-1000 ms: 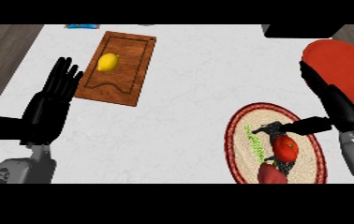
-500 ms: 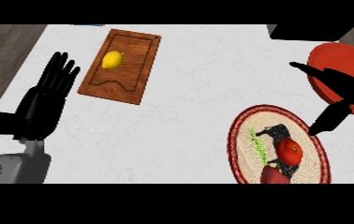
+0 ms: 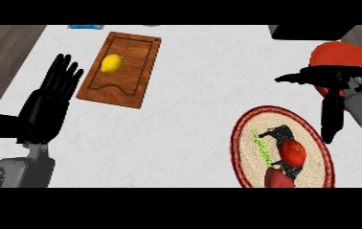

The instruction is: Pick the tomato from the placemat and place it in the bowl

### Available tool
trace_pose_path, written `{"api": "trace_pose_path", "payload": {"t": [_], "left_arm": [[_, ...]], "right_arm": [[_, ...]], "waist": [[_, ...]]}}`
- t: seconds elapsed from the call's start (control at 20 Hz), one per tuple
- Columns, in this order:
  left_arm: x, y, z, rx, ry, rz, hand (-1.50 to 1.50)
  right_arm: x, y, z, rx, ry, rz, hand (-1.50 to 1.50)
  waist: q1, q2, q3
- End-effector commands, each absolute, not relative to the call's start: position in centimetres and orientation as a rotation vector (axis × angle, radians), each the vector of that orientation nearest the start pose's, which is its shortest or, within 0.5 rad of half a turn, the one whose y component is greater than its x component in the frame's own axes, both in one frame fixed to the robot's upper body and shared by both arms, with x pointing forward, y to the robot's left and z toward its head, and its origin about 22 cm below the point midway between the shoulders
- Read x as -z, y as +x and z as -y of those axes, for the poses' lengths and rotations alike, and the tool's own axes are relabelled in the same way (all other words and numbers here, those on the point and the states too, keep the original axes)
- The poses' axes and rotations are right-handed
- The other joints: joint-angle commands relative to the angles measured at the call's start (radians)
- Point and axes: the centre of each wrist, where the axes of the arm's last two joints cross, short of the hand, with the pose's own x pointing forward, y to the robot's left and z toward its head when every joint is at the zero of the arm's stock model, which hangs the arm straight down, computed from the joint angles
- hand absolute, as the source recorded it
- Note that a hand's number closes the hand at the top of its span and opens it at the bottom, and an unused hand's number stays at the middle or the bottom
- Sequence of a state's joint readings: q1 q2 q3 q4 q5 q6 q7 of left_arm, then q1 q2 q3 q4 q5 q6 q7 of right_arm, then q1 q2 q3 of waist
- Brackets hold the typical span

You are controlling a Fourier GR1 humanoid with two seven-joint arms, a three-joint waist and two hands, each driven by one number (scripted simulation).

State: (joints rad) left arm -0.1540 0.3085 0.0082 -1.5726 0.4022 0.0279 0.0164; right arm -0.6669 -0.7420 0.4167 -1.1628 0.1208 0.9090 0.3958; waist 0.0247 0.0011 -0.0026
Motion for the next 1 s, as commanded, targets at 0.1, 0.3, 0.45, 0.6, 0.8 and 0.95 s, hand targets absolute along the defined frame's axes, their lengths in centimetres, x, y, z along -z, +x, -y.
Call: {"api": "trace_pose_path", "payload": {"t": [0.1, 0.3, 0.45, 0.6, 0.8, 0.95], "left_arm": [[-6.2, 27.2, -30.1, -0.069, -0.075, 1.693, 0.00], [-5.9, 27.8, -31.9, -0.072, -0.079, 1.705, 0.00], [-4.9, 26.8, -31.1, -0.089, -0.071, 1.690, 0.00], [-5.9, 27.0, -29.4, -0.081, -0.077, 1.692, 0.00], [-5.7, 26.5, -28.3, -0.074, -0.072, 1.696, 0.00], [-6.3, 27.2, -29.2, -0.058, -0.070, 1.704, 0.00]], "right_arm": [[-13.4, 36.6, 26.0, -1.494, -0.272, 0.571, -1.50], [-13.3, 34.3, 25.9, -1.491, -0.245, 0.570, -1.50], [-12.7, 33.7, 26.9, -1.464, -0.253, 0.551, -1.50], [-12.5, 31.9, 28.0, -1.473, -0.270, 0.548, -1.50], [-13.2, 31.9, 28.6, -1.451, -0.341, 0.647, -1.50], [-9.2, 29.6, 28.3, -1.457, -0.317, 0.675, -1.50]], "waist": [[-0.024, -0.003, 0.002], [-0.035, -0.005, 0.002], [-0.029, -0.004, 0.002], [-0.031, -0.004, 0.002], [-0.023, -0.002, 0.003], [-0.025, -0.001, 0.003]]}}
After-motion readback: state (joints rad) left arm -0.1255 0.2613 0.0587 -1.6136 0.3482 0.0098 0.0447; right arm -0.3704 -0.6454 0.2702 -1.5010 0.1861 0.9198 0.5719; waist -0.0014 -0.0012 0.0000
